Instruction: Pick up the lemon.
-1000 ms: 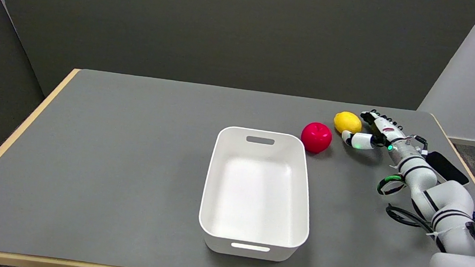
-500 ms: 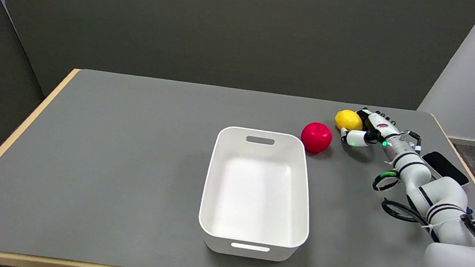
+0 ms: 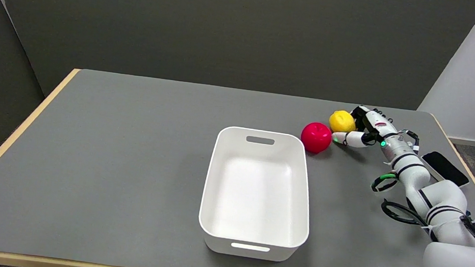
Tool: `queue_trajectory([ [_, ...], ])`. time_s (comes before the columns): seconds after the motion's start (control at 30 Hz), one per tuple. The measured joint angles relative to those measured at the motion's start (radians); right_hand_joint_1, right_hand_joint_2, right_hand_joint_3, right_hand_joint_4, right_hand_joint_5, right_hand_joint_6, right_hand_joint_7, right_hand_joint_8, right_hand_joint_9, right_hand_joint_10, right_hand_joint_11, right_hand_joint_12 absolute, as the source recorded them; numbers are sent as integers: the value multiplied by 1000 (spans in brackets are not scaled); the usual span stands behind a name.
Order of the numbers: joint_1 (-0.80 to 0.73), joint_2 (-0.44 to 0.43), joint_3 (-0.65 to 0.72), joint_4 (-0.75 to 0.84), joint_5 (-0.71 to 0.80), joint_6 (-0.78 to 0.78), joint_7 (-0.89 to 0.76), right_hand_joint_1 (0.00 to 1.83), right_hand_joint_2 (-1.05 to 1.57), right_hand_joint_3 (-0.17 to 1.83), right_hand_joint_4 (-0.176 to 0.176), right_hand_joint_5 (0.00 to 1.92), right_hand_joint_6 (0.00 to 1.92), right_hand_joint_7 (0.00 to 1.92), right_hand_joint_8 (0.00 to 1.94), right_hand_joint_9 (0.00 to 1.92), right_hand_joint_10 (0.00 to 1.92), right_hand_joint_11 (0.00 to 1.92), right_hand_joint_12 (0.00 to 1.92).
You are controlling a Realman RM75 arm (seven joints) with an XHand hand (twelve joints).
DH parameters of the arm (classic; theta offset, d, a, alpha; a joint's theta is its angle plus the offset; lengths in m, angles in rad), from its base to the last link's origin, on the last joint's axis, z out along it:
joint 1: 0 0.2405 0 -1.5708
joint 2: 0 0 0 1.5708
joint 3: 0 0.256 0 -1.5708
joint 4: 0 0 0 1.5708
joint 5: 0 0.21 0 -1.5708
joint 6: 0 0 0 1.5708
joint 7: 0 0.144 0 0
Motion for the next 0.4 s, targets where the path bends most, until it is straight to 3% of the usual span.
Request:
queue_trajectory([
  [0.4,-113,-20,64,239,1,-107,97,1119,1334,104,-176,527,1452,567,1941,596,1889,-1,1921],
])
